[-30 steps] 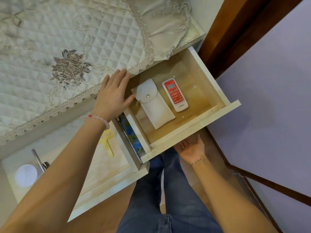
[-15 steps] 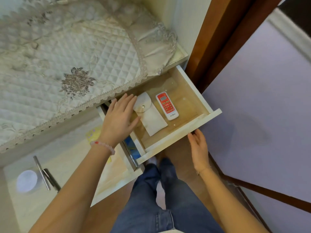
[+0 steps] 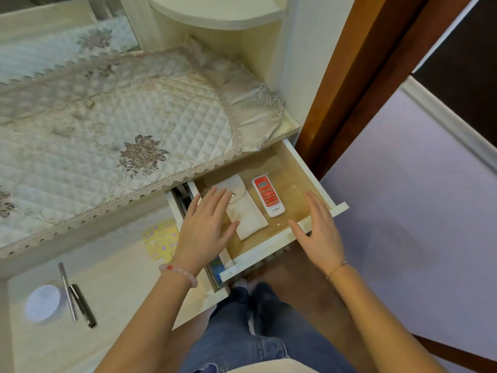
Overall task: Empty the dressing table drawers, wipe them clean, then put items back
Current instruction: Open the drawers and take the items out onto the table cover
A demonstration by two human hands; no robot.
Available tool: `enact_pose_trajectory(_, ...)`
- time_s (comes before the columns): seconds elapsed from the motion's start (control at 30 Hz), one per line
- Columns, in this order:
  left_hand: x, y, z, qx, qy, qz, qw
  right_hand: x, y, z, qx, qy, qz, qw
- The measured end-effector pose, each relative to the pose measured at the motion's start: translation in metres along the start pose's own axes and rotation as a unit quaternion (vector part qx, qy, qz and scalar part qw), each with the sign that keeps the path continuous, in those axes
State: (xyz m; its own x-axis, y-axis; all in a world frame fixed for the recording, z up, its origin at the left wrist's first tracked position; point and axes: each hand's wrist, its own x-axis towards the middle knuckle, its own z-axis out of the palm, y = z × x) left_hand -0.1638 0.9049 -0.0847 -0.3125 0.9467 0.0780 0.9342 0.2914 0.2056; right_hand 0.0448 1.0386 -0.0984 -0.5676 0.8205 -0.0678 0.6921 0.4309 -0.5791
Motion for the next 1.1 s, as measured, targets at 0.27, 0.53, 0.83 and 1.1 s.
enact_pose_trajectory(0.27,-0.002,0.005,0.002,0.005,0.011,-0.040,0.999,0.022,-0.010,-0.019,-0.017,-0.009,-0.068,0.997)
enact_pose_trajectory(0.53,-0.004,0.039,0.014,0.024,0.022,-0.144,0.989,0.056,0.019,-0.031,-0.036,-0.086,-0.153,0.984)
enact_pose_trajectory(0.83,-0.010,0.101,0.041,0.013,0.032,-0.291,0.956,0.092,0.061,-0.052,-0.071,-0.147,-0.246,0.955)
enact_pose_trajectory(1.1,-0.017,0.122,0.049,-0.003,0.040,-0.352,0.935,0.101,0.069,-0.043,-0.063,-0.202,-0.272,0.939)
